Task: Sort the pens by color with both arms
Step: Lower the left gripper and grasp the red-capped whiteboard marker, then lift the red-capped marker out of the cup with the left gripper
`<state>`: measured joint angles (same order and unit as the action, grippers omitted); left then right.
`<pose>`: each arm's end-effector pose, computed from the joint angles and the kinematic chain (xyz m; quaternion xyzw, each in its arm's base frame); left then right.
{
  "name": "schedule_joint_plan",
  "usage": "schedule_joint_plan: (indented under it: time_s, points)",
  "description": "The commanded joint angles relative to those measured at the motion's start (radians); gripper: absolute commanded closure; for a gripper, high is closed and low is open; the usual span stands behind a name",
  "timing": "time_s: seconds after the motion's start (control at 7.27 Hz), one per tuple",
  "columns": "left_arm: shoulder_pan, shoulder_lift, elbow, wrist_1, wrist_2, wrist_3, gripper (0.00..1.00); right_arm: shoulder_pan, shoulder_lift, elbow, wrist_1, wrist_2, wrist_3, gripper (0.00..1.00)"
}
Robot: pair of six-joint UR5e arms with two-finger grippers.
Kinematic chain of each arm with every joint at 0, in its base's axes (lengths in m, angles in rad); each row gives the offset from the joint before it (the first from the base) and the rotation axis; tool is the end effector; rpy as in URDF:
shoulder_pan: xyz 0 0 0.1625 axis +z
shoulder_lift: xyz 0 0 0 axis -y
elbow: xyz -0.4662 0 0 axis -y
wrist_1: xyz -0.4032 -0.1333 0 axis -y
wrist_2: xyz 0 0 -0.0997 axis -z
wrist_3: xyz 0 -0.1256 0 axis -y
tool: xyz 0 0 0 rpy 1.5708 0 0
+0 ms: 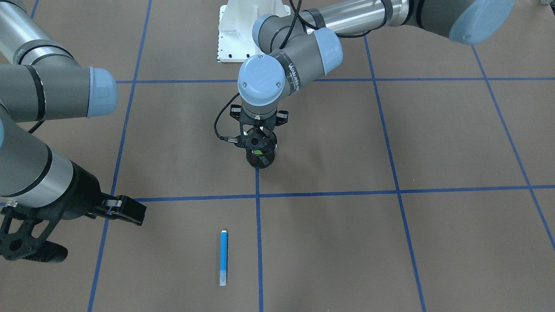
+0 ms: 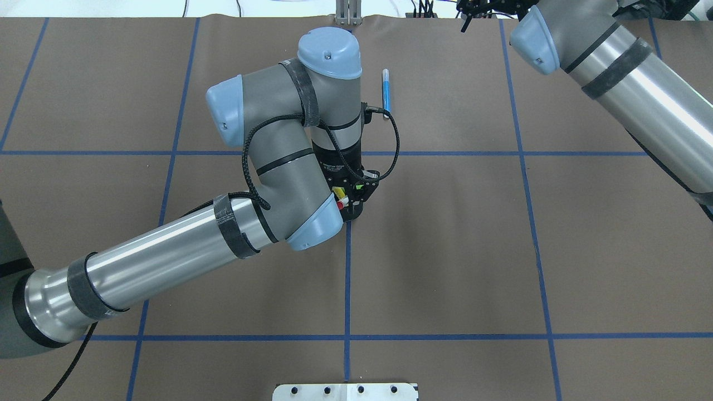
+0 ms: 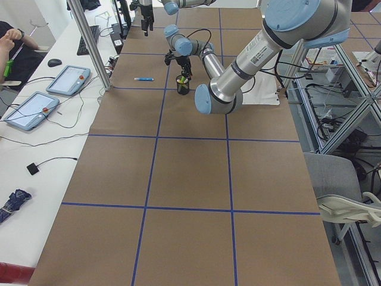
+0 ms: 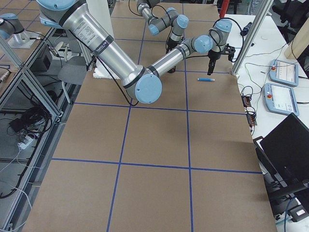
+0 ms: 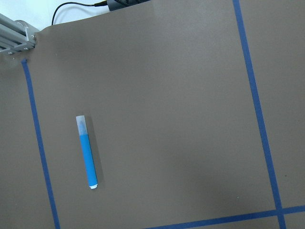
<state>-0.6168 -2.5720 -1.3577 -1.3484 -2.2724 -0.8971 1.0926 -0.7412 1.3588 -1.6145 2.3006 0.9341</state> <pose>0.6326 -0.5126 0.1556 -0.1060 0.4079 0.1215 0.8987 -0.3274 -0.7394 0.2683 -0.0209 -0.4320 0.1041 0.8956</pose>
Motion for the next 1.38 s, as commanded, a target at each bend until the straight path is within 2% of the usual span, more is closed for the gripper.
schedule_joint_plan:
  time_s: [0.0,0.41,0.83,0.96,1.24]
  points:
    - [0.0,0.012,-0.015,0.0,0.007,-0.026,0.7,0.0,-0.007,0.003,0.001,0.002,0.0,0.0]
    - [-0.001,0.039,-0.096,0.002,0.007,-0.101,1.0,-0.002,-0.018,0.005,0.004,0.002,-0.001,0.0]
    - [-0.004,0.049,-0.246,0.138,0.007,-0.105,1.0,-0.002,-0.018,0.011,0.004,0.002,0.002,0.0]
    - [-0.006,0.082,-0.329,0.17,0.007,-0.105,1.0,-0.002,-0.017,0.011,0.004,0.006,0.002,0.0]
    - [-0.056,0.134,-0.45,0.183,0.008,-0.105,1.0,-0.002,-0.017,0.032,0.004,0.011,0.008,0.0]
